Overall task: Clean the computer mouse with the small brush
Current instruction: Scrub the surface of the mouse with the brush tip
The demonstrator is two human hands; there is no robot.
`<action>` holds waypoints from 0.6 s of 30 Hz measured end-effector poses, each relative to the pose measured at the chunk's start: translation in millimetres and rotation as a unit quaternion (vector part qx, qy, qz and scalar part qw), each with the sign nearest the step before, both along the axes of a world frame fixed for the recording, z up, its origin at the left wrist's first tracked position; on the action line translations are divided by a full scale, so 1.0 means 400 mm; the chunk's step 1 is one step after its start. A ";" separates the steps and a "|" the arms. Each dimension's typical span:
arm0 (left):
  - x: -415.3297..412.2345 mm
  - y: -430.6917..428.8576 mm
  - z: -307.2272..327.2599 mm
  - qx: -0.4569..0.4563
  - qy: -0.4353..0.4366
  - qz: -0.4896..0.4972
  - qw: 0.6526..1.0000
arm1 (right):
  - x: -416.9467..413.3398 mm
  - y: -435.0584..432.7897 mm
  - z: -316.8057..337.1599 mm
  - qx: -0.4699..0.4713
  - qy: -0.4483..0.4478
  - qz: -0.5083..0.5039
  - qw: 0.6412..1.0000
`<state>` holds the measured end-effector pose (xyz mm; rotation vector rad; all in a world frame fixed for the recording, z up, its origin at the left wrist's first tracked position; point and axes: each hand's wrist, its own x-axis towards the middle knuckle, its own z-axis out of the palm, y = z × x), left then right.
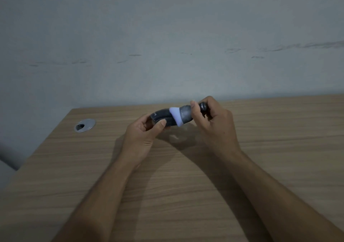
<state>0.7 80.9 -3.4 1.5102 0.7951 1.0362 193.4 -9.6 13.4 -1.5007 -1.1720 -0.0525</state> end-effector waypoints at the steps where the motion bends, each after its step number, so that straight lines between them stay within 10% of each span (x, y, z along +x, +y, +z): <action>1: 0.001 -0.004 0.004 -0.004 -0.004 -0.003 1.000 | 0.007 0.003 -0.008 -0.010 -0.007 -0.008 1.000; 18: 0.016 -0.036 0.029 0.097 0.041 0.077 0.992 | -0.002 0.007 0.005 -0.026 -0.059 -0.010 0.998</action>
